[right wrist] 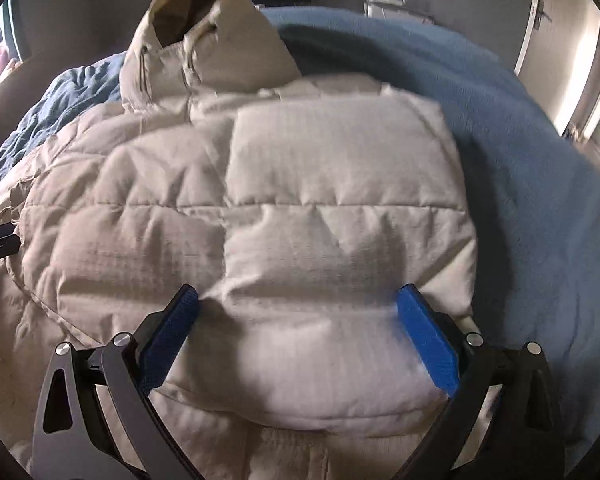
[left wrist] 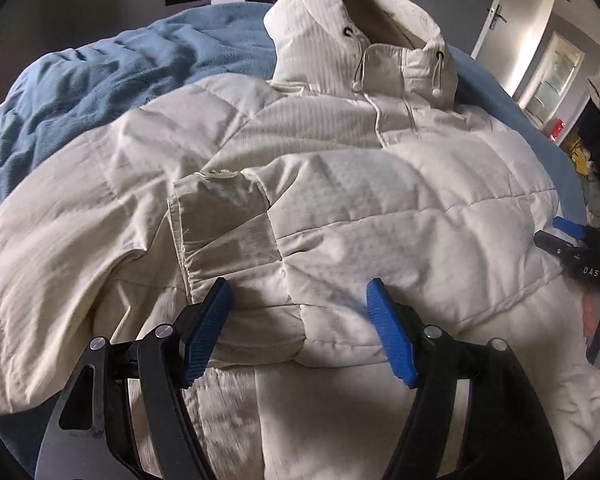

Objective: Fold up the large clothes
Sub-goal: 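Fold the sleeve across the jacket front with the right tool and release, then grasp the other sleeve cuff with the left tool and lift it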

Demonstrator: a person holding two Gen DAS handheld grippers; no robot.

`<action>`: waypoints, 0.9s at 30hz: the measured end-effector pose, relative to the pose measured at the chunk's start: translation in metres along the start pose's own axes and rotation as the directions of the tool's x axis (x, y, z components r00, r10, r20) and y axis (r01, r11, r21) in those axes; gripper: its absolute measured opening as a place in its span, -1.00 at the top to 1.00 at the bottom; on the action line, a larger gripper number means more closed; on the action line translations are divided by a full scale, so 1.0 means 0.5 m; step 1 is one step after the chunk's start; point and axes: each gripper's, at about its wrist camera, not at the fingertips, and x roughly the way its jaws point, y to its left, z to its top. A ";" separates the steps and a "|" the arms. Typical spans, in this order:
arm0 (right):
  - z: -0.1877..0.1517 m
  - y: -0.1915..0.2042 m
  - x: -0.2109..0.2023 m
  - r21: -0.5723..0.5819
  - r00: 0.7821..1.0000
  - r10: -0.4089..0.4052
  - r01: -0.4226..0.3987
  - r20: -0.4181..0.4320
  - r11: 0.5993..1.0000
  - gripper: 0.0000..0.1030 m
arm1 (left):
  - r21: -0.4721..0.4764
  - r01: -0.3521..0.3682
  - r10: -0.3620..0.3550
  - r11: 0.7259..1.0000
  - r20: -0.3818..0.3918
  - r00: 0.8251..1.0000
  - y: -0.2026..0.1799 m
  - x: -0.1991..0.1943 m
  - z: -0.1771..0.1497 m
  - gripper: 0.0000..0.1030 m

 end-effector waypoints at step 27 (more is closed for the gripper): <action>-0.020 -0.003 0.003 0.023 0.999 0.002 -0.003 0.044 1.000 -0.86 | 0.064 -0.124 0.115 0.990 0.123 0.986 -0.027 -0.073 -0.023 -0.87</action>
